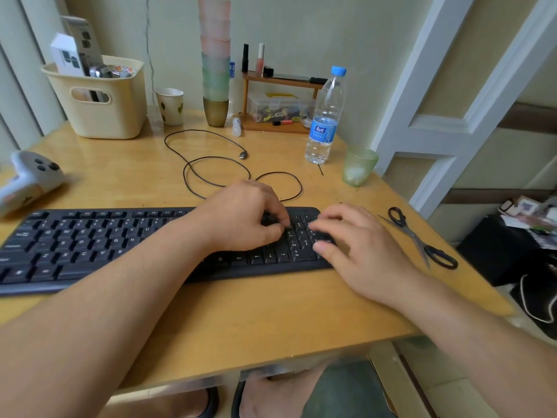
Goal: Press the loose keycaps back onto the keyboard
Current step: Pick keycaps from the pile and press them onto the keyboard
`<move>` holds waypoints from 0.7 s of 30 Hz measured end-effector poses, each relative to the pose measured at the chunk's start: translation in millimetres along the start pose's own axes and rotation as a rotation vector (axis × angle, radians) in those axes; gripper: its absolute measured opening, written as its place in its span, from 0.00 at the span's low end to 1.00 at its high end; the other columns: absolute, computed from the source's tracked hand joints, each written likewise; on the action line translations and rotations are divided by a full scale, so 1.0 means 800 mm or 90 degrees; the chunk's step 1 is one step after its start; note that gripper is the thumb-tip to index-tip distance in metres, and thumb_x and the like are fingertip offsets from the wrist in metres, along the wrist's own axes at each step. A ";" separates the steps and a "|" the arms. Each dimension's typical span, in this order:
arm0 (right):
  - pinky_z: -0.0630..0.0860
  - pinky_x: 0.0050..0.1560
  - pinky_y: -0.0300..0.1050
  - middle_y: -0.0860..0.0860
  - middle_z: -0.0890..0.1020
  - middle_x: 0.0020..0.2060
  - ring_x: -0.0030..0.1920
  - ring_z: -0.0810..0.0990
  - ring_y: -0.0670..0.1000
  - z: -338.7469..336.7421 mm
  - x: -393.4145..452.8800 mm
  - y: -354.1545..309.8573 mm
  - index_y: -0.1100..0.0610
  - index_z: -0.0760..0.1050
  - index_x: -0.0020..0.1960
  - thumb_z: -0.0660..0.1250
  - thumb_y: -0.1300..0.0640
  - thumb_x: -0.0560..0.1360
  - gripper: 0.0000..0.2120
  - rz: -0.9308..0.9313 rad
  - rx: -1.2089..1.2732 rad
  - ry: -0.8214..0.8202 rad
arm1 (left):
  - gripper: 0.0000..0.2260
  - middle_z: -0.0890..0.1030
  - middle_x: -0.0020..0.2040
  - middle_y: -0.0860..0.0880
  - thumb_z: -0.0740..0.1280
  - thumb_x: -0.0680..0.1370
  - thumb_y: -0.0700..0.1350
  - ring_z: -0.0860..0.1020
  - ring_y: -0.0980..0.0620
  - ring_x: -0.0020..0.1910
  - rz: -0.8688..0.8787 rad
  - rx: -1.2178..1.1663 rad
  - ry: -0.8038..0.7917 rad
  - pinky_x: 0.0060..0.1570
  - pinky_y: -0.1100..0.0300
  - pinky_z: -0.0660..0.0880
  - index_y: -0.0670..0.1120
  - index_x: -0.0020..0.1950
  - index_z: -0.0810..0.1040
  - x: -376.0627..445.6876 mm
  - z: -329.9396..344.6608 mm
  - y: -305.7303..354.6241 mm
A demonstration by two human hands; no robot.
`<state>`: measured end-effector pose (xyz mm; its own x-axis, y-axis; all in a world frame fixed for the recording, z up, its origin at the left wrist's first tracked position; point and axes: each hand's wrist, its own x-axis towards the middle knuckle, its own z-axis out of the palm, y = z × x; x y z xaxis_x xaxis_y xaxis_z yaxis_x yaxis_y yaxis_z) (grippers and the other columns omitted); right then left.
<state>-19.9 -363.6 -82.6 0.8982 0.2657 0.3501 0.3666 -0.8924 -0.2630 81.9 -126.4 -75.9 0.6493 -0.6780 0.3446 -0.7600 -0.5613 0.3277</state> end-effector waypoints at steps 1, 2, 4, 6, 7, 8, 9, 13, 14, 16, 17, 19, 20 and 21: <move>0.69 0.65 0.43 0.43 0.76 0.62 0.64 0.71 0.47 0.006 -0.006 -0.001 0.49 0.76 0.71 0.69 0.50 0.80 0.19 -0.050 -0.029 -0.010 | 0.09 0.82 0.49 0.60 0.69 0.74 0.55 0.79 0.60 0.50 -0.005 -0.004 -0.007 0.54 0.53 0.79 0.60 0.51 0.86 0.000 0.000 0.001; 0.69 0.65 0.43 0.43 0.76 0.62 0.64 0.71 0.47 0.011 -0.011 -0.002 0.48 0.74 0.74 0.67 0.48 0.81 0.22 -0.073 -0.043 -0.037 | 0.08 0.83 0.47 0.60 0.70 0.74 0.54 0.79 0.61 0.47 -0.011 -0.009 -0.019 0.52 0.55 0.79 0.60 0.52 0.86 -0.001 0.000 0.002; 0.71 0.64 0.45 0.42 0.76 0.60 0.63 0.70 0.47 0.016 -0.014 -0.006 0.47 0.73 0.75 0.64 0.44 0.81 0.23 -0.068 -0.045 -0.071 | 0.08 0.83 0.42 0.60 0.72 0.76 0.53 0.79 0.62 0.42 -0.018 -0.023 -0.059 0.47 0.59 0.79 0.60 0.55 0.85 -0.001 0.001 0.007; 0.72 0.63 0.47 0.43 0.75 0.57 0.62 0.69 0.48 0.017 -0.011 -0.011 0.49 0.80 0.68 0.60 0.40 0.80 0.22 -0.068 -0.053 -0.066 | 0.07 0.82 0.43 0.60 0.73 0.76 0.53 0.79 0.62 0.44 0.010 -0.041 -0.081 0.48 0.60 0.78 0.60 0.53 0.85 -0.002 0.003 0.013; 0.72 0.63 0.46 0.43 0.75 0.57 0.63 0.69 0.48 0.017 -0.009 -0.012 0.50 0.82 0.66 0.59 0.40 0.80 0.23 -0.065 -0.058 -0.060 | 0.05 0.81 0.45 0.60 0.73 0.76 0.53 0.78 0.63 0.46 0.028 -0.047 -0.079 0.51 0.60 0.77 0.60 0.51 0.85 -0.002 0.005 0.015; 0.70 0.64 0.44 0.43 0.74 0.59 0.64 0.68 0.48 0.016 -0.008 -0.014 0.50 0.83 0.64 0.60 0.39 0.80 0.23 -0.055 -0.054 -0.061 | 0.04 0.81 0.47 0.61 0.73 0.75 0.53 0.78 0.62 0.48 0.038 -0.047 -0.076 0.53 0.60 0.77 0.60 0.49 0.86 -0.002 0.005 0.016; 0.68 0.64 0.41 0.43 0.74 0.60 0.64 0.69 0.47 0.015 -0.007 -0.014 0.50 0.83 0.64 0.61 0.39 0.80 0.22 -0.044 -0.039 -0.065 | 0.04 0.80 0.48 0.61 0.73 0.75 0.54 0.78 0.62 0.49 0.036 -0.039 -0.076 0.54 0.59 0.77 0.60 0.48 0.86 -0.002 0.005 0.017; 0.72 0.60 0.43 0.42 0.78 0.51 0.57 0.74 0.46 0.010 0.000 -0.019 0.49 0.85 0.57 0.67 0.44 0.80 0.13 -0.014 -0.009 -0.081 | 0.07 0.83 0.50 0.62 0.70 0.77 0.57 0.80 0.61 0.50 0.002 0.044 -0.132 0.53 0.57 0.78 0.62 0.52 0.86 0.004 -0.013 0.025; 0.72 0.61 0.45 0.43 0.78 0.50 0.57 0.74 0.47 0.008 0.007 -0.023 0.49 0.86 0.53 0.67 0.45 0.81 0.11 -0.008 -0.010 -0.075 | 0.07 0.84 0.49 0.63 0.69 0.77 0.56 0.80 0.62 0.49 -0.011 0.062 -0.155 0.52 0.60 0.77 0.62 0.53 0.86 0.005 -0.020 0.027; 0.68 0.65 0.42 0.44 0.78 0.57 0.61 0.72 0.47 0.003 0.019 -0.034 0.50 0.85 0.55 0.66 0.45 0.81 0.12 0.012 -0.009 -0.048 | 0.08 0.84 0.48 0.64 0.69 0.79 0.54 0.79 0.65 0.46 -0.041 0.067 -0.178 0.49 0.65 0.75 0.62 0.56 0.86 -0.005 -0.036 0.028; 0.65 0.69 0.40 0.44 0.75 0.66 0.68 0.69 0.48 0.004 0.024 -0.039 0.50 0.82 0.63 0.64 0.44 0.82 0.16 0.019 -0.017 -0.055 | 0.09 0.85 0.49 0.64 0.69 0.80 0.53 0.79 0.66 0.47 -0.045 0.060 -0.159 0.51 0.65 0.76 0.61 0.57 0.85 -0.016 -0.044 0.026; 0.53 0.78 0.45 0.44 0.58 0.82 0.81 0.53 0.50 0.010 0.028 -0.050 0.50 0.63 0.81 0.56 0.36 0.83 0.31 0.042 -0.052 -0.179 | 0.11 0.84 0.59 0.60 0.67 0.81 0.52 0.79 0.61 0.57 -0.040 0.074 -0.071 0.62 0.58 0.75 0.58 0.62 0.84 -0.053 -0.056 0.012; 0.48 0.81 0.50 0.43 0.47 0.84 0.83 0.44 0.51 0.015 0.027 -0.053 0.49 0.51 0.84 0.50 0.31 0.82 0.37 0.054 -0.093 -0.262 | 0.14 0.81 0.66 0.57 0.65 0.82 0.54 0.77 0.57 0.65 -0.055 0.097 -0.047 0.68 0.56 0.72 0.56 0.66 0.82 -0.076 -0.058 0.005; 0.44 0.82 0.55 0.42 0.40 0.83 0.83 0.38 0.52 0.017 0.026 -0.053 0.49 0.43 0.85 0.43 0.27 0.79 0.41 0.060 -0.127 -0.321 | 0.20 0.76 0.73 0.54 0.60 0.83 0.58 0.71 0.53 0.73 -0.095 0.131 -0.056 0.74 0.53 0.67 0.55 0.73 0.77 -0.099 -0.059 0.001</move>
<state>-13.6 -315.0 -76.3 0.9478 0.2792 -0.1538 0.2696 -0.9596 -0.0801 31.3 -50.7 -61.8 0.7564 -0.6142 0.2249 -0.6517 -0.7369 0.1798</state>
